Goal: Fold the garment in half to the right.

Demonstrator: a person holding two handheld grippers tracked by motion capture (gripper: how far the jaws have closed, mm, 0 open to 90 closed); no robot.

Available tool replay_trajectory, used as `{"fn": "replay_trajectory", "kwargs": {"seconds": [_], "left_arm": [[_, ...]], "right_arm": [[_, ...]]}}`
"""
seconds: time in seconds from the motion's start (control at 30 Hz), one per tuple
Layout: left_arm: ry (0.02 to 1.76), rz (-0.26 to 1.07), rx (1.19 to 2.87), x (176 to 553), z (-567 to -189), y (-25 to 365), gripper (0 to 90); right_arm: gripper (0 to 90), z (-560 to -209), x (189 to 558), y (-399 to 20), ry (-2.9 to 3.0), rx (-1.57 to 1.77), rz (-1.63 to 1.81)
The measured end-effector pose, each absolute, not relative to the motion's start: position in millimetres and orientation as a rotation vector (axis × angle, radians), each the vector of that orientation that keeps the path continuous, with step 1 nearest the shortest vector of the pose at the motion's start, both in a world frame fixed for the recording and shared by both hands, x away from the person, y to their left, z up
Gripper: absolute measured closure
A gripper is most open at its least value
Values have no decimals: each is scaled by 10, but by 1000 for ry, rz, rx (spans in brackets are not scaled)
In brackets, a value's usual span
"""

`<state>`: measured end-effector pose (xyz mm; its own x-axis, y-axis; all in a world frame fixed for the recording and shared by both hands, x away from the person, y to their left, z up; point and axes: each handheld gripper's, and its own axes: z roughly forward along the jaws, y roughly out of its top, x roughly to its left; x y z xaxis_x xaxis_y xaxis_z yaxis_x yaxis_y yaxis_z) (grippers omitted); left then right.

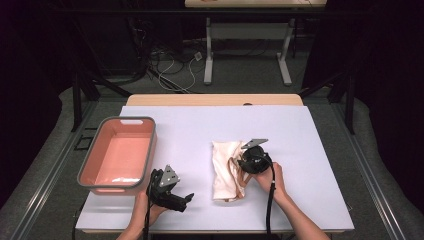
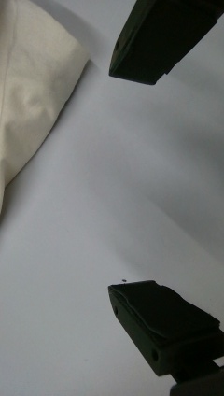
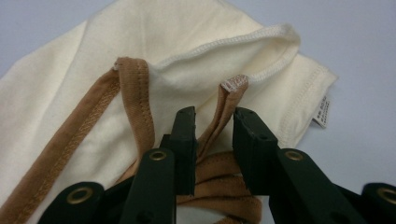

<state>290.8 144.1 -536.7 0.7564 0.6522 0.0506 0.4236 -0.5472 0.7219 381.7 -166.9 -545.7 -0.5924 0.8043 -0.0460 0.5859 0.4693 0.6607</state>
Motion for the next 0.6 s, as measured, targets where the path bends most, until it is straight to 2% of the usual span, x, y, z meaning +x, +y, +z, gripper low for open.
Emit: {"fn": "replay_trajectory", "kwargs": {"seconds": [0.1,0.27,0.6], "left_arm": [[800,411,2236,2914,-5372,1443,0],[797,403,2235,2911,-5373,1442,0],[802,401,2236,2919,-5375,1450,0]], "right_arm": [[726,-5466,3826,-1689,2373,1192,887],[863,-5480,3833,-1698,2362,1221,928],[873,-5339,3779,-1826,2304,1218,946]]}}
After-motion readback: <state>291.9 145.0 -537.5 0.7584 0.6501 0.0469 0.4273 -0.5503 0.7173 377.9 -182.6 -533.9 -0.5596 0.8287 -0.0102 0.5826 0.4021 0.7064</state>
